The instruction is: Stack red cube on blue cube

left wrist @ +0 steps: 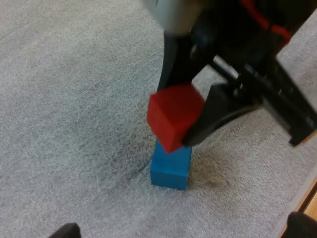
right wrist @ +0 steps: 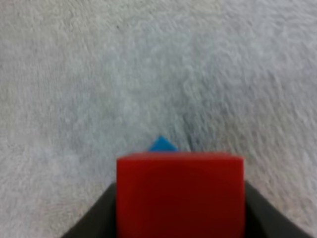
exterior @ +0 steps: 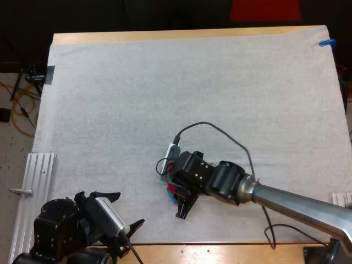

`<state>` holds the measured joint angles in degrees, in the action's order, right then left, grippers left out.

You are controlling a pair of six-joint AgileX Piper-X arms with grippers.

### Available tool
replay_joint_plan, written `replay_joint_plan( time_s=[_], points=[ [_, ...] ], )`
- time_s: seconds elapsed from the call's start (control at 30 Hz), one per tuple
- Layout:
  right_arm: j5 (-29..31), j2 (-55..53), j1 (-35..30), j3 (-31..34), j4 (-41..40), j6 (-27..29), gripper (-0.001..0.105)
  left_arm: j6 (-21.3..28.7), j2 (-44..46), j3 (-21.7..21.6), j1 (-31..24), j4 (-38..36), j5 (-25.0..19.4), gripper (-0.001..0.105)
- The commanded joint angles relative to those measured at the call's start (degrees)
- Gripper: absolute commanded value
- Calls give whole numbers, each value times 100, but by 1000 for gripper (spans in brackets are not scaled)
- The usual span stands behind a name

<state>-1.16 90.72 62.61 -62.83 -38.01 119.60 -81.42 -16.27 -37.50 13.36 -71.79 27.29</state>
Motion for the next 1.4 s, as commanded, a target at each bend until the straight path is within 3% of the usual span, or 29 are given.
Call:
replay_joint_plan(
  time_s=[0.0, 0.4, 0.47, 0.63, 0.7, 1.17, 1.37],
  points=[
    [11, 76, 51, -49, 100, 62, 17, 46, -3, -36, 27, -19, 53, 76],
    [116, 555, 103, -49, 218, 62, 19, 46, -3, -36, 27, -19, 53, 76],
    [116, 575, 103, -49, 218, 62, 26, 46, -3, -36, 27, -19, 53, 76],
    [204, 574, 103, -49, 293, 62, 55, 46, -3, -36, 27, -19, 53, 76],
    [305, 574, 103, -49, 339, 62, 58, 46, -3, -36, 27, -19, 53, 76],
    [446, -426, 103, -121, 127, -41, 58, 46, -3, -36, 27, 13, 41, 76],
    [328, -947, -75, -121, 223, -216, 58, -300, -71, -36, -29, 631, 23, 76]
  ],
)
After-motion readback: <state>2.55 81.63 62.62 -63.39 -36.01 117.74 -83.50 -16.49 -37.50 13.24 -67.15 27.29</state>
